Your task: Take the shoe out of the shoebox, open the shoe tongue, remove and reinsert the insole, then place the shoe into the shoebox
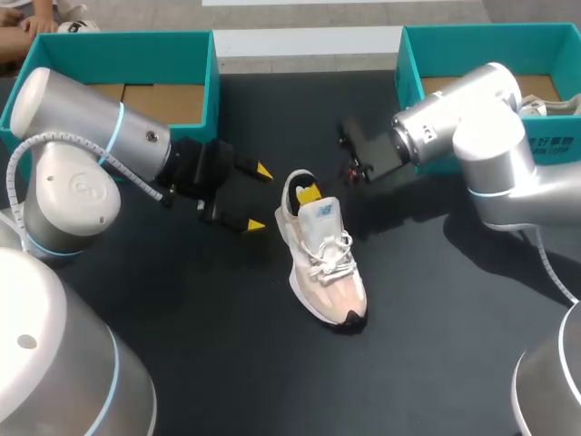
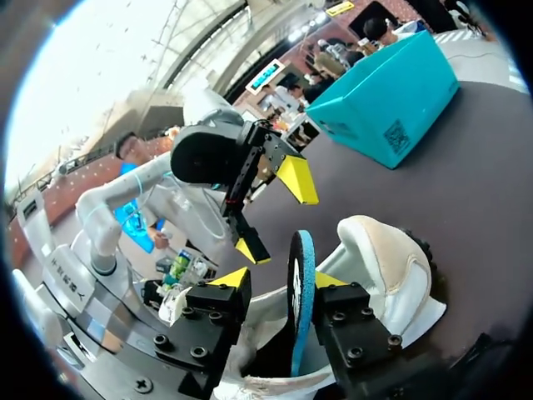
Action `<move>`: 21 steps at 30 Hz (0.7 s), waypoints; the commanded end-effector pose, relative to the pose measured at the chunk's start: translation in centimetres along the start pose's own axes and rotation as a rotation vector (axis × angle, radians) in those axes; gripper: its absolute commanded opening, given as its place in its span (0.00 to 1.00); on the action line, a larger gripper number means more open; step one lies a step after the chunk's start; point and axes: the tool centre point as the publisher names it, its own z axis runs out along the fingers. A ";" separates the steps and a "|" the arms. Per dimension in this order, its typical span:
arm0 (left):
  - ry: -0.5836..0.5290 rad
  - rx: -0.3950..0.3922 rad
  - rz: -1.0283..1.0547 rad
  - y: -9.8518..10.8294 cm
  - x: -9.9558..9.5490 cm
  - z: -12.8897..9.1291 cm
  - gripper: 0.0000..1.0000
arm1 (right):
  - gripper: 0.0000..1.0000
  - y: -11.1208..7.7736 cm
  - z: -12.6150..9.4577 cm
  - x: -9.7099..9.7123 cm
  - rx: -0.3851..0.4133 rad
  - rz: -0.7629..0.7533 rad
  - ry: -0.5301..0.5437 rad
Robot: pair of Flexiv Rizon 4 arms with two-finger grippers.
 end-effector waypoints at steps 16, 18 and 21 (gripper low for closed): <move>0.001 -0.003 0.000 0.0 0.0 0.1 1.00 | 0.65 2.8 -5.9 3.9 -0.032 -0.036 -0.164; 0.001 -0.003 0.000 0.0 0.0 0.1 1.00 | 0.63 2.2 -6.3 4.7 -0.062 -0.008 -0.190; 0.001 -0.003 0.000 0.0 0.0 0.1 1.00 | 0.50 1.2 -5.9 5.3 -0.109 0.041 -0.209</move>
